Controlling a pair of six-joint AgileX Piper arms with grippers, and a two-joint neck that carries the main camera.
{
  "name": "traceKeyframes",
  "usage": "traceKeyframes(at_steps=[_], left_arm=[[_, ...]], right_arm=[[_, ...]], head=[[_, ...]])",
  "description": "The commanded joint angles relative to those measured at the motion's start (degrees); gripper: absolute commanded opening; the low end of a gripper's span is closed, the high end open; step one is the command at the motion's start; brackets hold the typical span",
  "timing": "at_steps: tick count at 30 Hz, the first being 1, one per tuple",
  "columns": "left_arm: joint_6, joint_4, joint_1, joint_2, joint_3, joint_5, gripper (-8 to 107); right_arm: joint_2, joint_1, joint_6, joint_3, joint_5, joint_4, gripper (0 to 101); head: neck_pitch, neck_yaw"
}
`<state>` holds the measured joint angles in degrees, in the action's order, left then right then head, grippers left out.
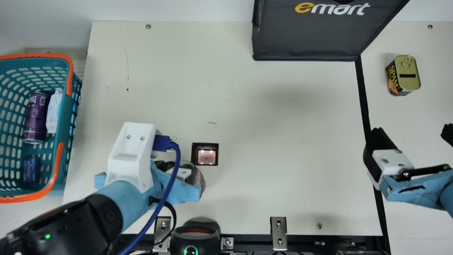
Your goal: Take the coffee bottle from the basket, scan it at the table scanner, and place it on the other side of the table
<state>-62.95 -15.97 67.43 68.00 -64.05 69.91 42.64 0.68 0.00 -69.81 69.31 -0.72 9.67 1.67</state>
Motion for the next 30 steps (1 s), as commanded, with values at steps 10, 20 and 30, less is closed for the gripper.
traceKeyframes(at_steps=[10,20,30], left_arm=[[-1.9,0.4,2.1,-0.5,-1.2,0.0,-8],[3.2,1.7,0.2,-2.5,-3.1,0.0,-8],[18.3,7.6,-4.5,-5.6,-2.2,-4.1,-8]], right_arm=[[0.0,0.0,0.0,0.0,0.0,0.0,95],[0.0,0.0,0.0,0.0,0.0,0.0,95],[0.0,0.0,0.0,0.0,0.0,0.0,95]], head=[[-1.7,-0.1],[-1.7,-0.1],[-1.7,-0.1]])
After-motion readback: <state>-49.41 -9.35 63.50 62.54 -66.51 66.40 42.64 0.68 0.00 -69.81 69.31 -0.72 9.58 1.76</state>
